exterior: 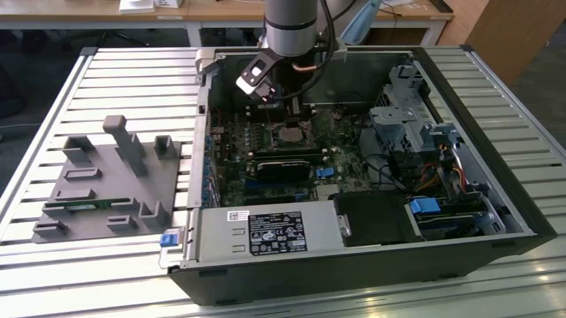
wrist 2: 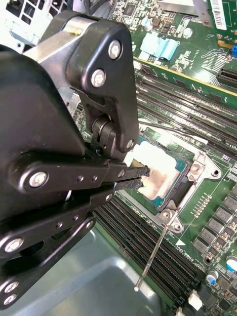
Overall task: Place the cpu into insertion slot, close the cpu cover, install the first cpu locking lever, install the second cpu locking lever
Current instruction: 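Close the cpu cover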
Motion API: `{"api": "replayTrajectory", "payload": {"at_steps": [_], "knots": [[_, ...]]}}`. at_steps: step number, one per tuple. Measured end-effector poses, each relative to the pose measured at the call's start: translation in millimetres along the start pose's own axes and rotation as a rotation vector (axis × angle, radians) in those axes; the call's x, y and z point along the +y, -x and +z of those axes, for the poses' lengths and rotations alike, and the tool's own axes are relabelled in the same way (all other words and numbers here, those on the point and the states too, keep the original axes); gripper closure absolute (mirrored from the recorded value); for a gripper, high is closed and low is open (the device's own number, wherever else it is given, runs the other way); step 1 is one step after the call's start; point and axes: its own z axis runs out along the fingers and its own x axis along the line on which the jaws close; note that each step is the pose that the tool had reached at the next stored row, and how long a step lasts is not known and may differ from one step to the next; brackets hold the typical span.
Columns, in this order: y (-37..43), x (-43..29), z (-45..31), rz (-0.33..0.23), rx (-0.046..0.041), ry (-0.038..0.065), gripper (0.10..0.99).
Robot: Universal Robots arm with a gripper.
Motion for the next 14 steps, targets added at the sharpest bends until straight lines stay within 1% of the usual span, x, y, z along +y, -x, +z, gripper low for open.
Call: {"api": "replayTrajectory", "payload": {"at_steps": [3,5,14], "knots": [[0.0,0.0,-0.4,0.0,0.0002,0.0,0.933],[0.0,0.2,-2.2,0.0,0.0,0.0,0.933],[0.1,0.6,-5.6,0.0,-0.0001,0.0,0.933]]}}
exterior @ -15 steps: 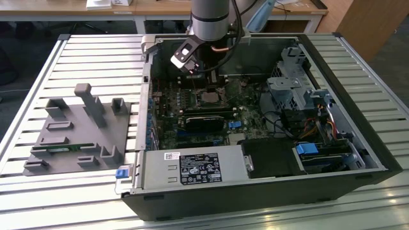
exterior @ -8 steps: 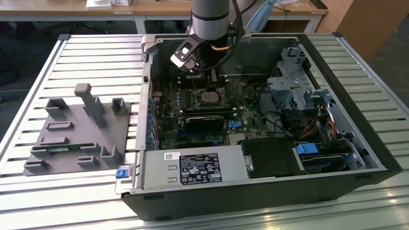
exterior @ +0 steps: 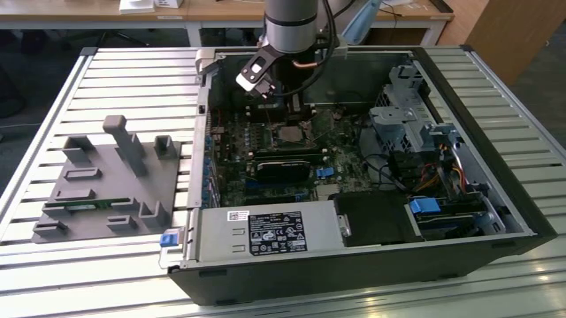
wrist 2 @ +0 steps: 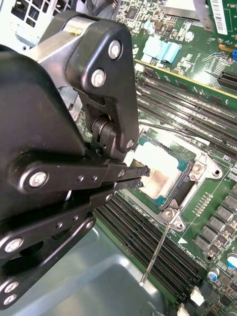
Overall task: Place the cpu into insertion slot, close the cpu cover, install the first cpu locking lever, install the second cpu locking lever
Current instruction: 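Close the cpu cover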
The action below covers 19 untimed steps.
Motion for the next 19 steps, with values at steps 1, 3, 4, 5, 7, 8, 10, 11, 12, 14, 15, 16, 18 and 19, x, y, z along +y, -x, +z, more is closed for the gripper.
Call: {"api": "replayTrajectory", "payload": {"at_steps": [1,3,4,5,7,8,10,11,12,14,15,16,18,19], "knots": [[0.0,0.1,-0.3,0.0,0.0,0.0,0.933],[0.0,0.4,-1.3,0.0,-0.0001,-0.001,0.933],[0.0,0.6,-1.6,0.0,0.0,-0.001,0.933],[0.0,0.8,-1.8,0.0,0.0001,-0.001,0.933],[0.0,0.9,-2.0,0.001,0.0002,-0.001,0.933],[0.0,1.1,-2.1,0.001,0.0001,-0.002,0.933],[0.0,1.2,-2.2,0.001,0.0,-0.002,0.933],[0.0,1.2,-2.2,0.001,0.0,-0.002,0.933],[0.0,1.2,-2.3,0.001,0.0,-0.002,0.933],[0.0,1.4,-2.6,0.001,-0.0002,-0.003,0.933],[0.0,1.5,-2.7,0.001,-0.0005,-0.003,0.933],[0.0,1.6,-2.7,0.001,-0.001,-0.003,0.933],[0.0,1.6,-3.0,0.001,-0.0015,-0.003,0.933],[0.1,1.6,-3.2,0.001,-0.0018,-0.003,0.933]]}}
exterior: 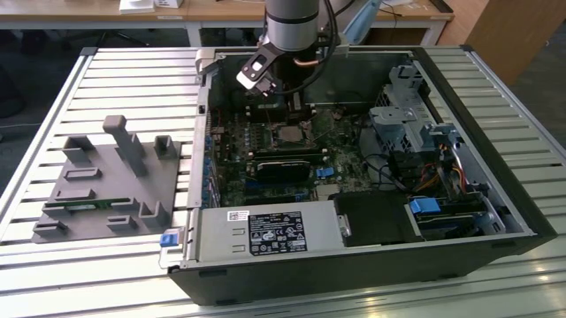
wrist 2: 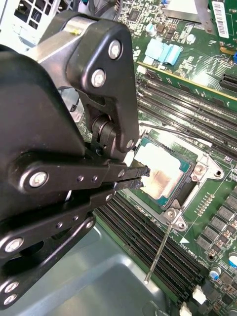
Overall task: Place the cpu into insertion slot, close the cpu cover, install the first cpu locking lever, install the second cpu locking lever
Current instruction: 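Close the cpu cover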
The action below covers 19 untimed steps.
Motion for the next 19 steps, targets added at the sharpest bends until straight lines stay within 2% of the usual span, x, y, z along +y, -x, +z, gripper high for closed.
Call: {"api": "replayTrajectory", "payload": {"at_steps": [8,10,19], "knots": [[0.0,0.1,-1.2,0.0,0.0001,0.0,0.933],[0.0,0.5,-4.8,0.001,0.0001,-0.001,0.933],[0.1,0.8,-7.6,0.001,0.0,-0.001,0.933]]}}
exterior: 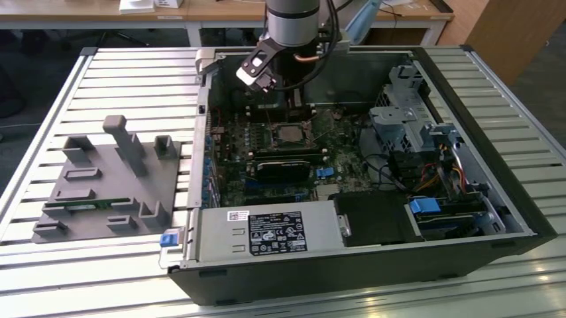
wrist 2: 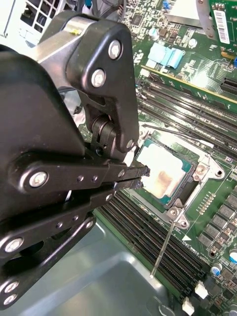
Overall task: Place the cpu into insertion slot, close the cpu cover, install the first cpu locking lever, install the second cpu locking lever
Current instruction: 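Close the cpu cover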
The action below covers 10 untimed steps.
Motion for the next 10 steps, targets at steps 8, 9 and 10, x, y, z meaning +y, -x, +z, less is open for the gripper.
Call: {"api": "replayTrajectory", "payload": {"at_steps": [8,9,10], "knots": [[1.0,0.3,-2.7,0.0,0.0015,0.0,0.933],[2.3,0.2,-2.6,0.0,0.0036,0.0,0.933],[3.9,0.2,-2.5,0.0,0.0052,0.0,0.933]]}}
